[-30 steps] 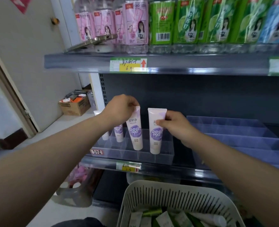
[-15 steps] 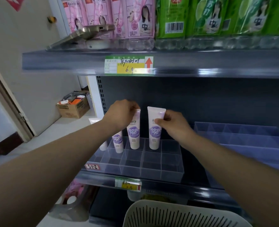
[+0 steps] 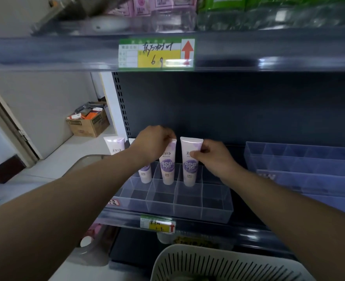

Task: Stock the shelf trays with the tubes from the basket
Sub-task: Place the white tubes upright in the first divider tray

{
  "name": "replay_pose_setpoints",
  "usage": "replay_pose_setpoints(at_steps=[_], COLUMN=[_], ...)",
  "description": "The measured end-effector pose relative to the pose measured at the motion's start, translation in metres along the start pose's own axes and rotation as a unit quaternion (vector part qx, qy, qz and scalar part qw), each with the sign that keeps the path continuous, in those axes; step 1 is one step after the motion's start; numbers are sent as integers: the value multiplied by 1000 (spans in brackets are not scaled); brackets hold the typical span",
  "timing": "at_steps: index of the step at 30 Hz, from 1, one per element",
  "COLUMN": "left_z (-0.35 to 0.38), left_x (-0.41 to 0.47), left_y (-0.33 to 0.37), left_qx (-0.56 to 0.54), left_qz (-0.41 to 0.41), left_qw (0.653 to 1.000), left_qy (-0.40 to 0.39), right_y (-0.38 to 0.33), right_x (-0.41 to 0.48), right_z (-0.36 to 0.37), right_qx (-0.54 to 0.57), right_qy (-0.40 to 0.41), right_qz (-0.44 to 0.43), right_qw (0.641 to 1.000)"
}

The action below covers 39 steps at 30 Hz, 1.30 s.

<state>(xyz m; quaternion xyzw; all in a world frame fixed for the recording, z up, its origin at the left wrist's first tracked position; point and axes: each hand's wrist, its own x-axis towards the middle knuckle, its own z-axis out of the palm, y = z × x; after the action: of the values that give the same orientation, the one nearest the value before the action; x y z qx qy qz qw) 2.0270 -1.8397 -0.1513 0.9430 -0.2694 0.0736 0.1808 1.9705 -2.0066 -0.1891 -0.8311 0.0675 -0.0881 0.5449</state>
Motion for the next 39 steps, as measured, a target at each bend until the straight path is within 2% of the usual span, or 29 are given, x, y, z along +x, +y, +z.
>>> replay_pose_setpoints(at_steps=[14, 24, 29, 33, 39], left_z=[3, -8, -23, -30, -35], left_x=[-3, -6, -14, -24, -46], left_y=[0, 10, 21, 32, 57], left_qx=[-13, -10, 30, 87, 132], left_qz=[-21, -16, 11, 47, 60], left_qw=[1000, 1000, 999, 995, 988], left_qy=[-7, -12, 5, 17, 45], right_y=[-2, -17, -28, -39, -54], right_x=[0, -3, -9, -25, -58], right_z=[5, -4, -13, -21, -35], right_qx=[-19, -17, -133, -242, -375], right_qy=[-2, 2, 10, 10, -5], right_qz=[11, -29, -87, -144, -157], right_qw=[1000, 999, 987, 960, 913])
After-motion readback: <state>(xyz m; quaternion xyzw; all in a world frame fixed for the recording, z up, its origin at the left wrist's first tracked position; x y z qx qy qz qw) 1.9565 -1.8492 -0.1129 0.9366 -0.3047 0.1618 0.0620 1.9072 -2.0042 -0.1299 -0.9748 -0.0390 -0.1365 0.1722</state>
